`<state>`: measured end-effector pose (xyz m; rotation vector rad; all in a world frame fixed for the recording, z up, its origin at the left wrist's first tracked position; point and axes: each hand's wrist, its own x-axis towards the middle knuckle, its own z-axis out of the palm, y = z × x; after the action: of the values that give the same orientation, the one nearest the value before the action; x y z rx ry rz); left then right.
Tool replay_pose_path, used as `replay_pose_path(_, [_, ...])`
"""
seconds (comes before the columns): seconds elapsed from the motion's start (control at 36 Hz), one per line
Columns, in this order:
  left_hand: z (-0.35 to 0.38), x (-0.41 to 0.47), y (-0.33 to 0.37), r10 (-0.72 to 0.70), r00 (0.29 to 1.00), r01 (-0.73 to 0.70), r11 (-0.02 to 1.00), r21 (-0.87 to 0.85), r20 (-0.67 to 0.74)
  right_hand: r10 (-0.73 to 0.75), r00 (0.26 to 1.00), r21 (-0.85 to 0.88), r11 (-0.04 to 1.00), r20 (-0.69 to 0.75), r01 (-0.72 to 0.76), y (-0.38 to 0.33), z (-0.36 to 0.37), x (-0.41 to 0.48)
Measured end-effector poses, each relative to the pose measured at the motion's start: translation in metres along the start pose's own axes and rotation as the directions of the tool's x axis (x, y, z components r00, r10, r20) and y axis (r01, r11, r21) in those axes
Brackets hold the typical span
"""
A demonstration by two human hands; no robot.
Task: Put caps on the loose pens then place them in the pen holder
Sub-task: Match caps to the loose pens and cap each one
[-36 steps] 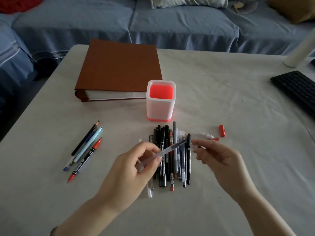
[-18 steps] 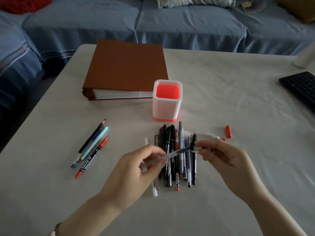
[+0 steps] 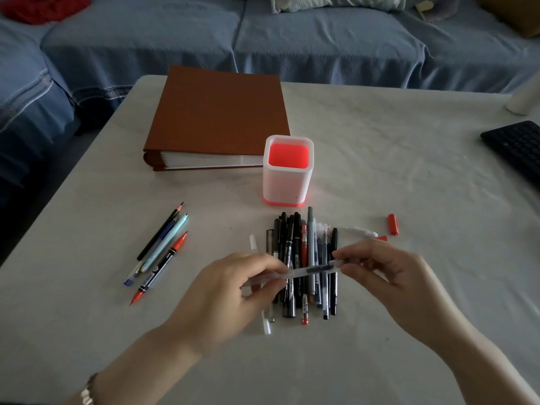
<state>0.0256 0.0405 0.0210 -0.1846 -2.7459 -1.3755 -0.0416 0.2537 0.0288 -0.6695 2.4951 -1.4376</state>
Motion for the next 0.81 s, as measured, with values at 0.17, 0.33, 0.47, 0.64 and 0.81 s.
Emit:
replay_pose_path(0.17, [-0.002, 0.000, 0.000, 0.054, 0.998, -0.056, 0.997, 0.057, 0.030, -0.049, 0.995, -0.062, 0.997, 0.089, 0.055, 0.000, 0.001, 0.000])
replay_pose_path(0.33, [0.004, -0.003, 0.006, -0.036, 0.999, 0.036, 0.997, -0.070, 0.000, -0.052, 0.998, 0.054, 0.997, 0.047, 0.050, -0.001, 0.006, -0.002])
replay_pose_path(0.47, [0.010, -0.001, 0.002, -0.196, 0.981, 0.193, 0.958, -0.214, 0.009, -0.053, 0.996, 0.024, 0.998, 0.074, 0.052, 0.002, 0.013, 0.000])
replay_pose_path(0.64, [0.006, 0.011, 0.001, -0.267, 0.959, 0.282, 0.898, -0.337, 0.093, -0.070, 0.997, 0.044, 0.997, 0.043, 0.068, 0.002, 0.016, 0.006])
replay_pose_path(0.81, [0.007, 0.009, 0.003, -0.176, 0.984, 0.180, 0.938, -0.296, 0.040, 0.186, 0.981, 0.597, 0.782, 0.055, -0.182, -0.003, 0.043, 0.008])
